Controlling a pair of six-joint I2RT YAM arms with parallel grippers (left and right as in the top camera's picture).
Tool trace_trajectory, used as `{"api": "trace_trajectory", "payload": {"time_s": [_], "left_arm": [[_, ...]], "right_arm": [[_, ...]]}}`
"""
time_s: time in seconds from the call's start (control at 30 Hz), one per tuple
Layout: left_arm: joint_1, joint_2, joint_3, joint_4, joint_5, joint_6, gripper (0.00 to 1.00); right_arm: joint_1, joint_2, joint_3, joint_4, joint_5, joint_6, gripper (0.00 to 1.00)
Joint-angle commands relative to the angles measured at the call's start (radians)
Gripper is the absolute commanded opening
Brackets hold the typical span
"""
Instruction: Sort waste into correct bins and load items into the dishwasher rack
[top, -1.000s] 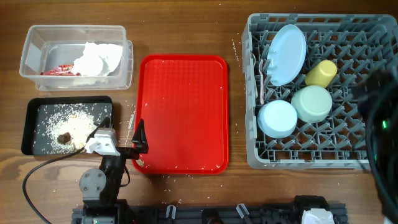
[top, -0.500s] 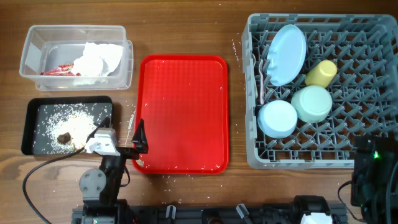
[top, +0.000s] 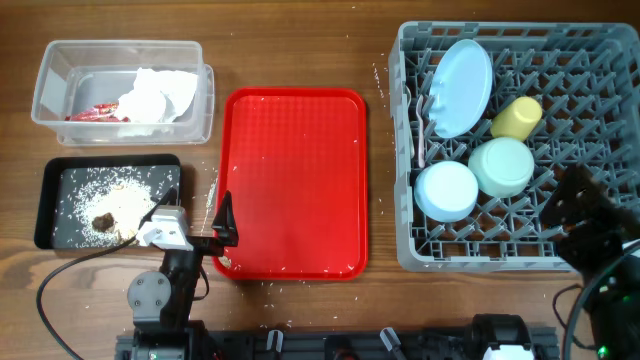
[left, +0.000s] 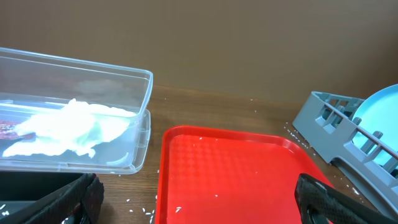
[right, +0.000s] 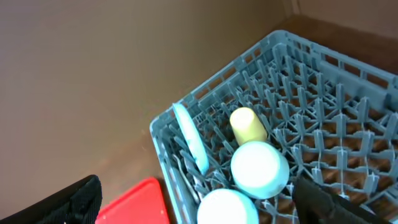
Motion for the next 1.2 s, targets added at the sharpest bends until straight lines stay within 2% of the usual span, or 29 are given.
{"api": "trace_trajectory", "payload": {"time_s": [0.0,0.1,0.13,0.33,0.47,0.73,0.9,1.03,1.17], "left_arm": [[0.007,-0.011,-0.006,-0.006,-0.013,-0.006,1.0],[0.007,-0.011,-0.006,-0.006,-0.013,-0.006,1.0],[0.007,-0.011,-0.006,-0.006,-0.013,-0.006,1.0],[0.007,-0.011,-0.006,-0.006,-0.013,-0.005,1.0],[0.007,-0.011,-0.006,-0.006,-0.013,-0.006,1.0],[0.007,-0.011,-0.006,-0.006,-0.013,-0.006,1.0],[0.007,-0.011,-0.006,-0.006,-0.013,-0.006,1.0],[0.007,-0.011,-0.006,-0.006,-0.013,-0.006,1.0],[0.007,-0.011,-0.006,-0.006,-0.013,-0.006,1.0]], "right_arm": [[0.005,-0.05,-0.087,0.089,-0.061,-0.065,1.0],[0.024,-0.143,-0.308,0.341,-0.22,-0.275,1.0],[0.03,-0.172,-0.371,0.403,-0.257,-0.299,1.0],[0.035,-0.377,-0.816,0.784,-0.277,-0.18,1.0],[0.035,-0.465,-1.017,0.957,-0.285,-0.152,1.0],[0.035,-0.586,-1.265,1.152,-0.285,-0.153,1.0],[0.035,-0.59,-1.302,1.184,-0.284,-0.163,1.0],[0.035,-0.59,-1.302,1.177,-0.278,-0.346,1.0],[0.026,-0.59,-1.302,1.098,-0.273,-0.528,1.0]]}}
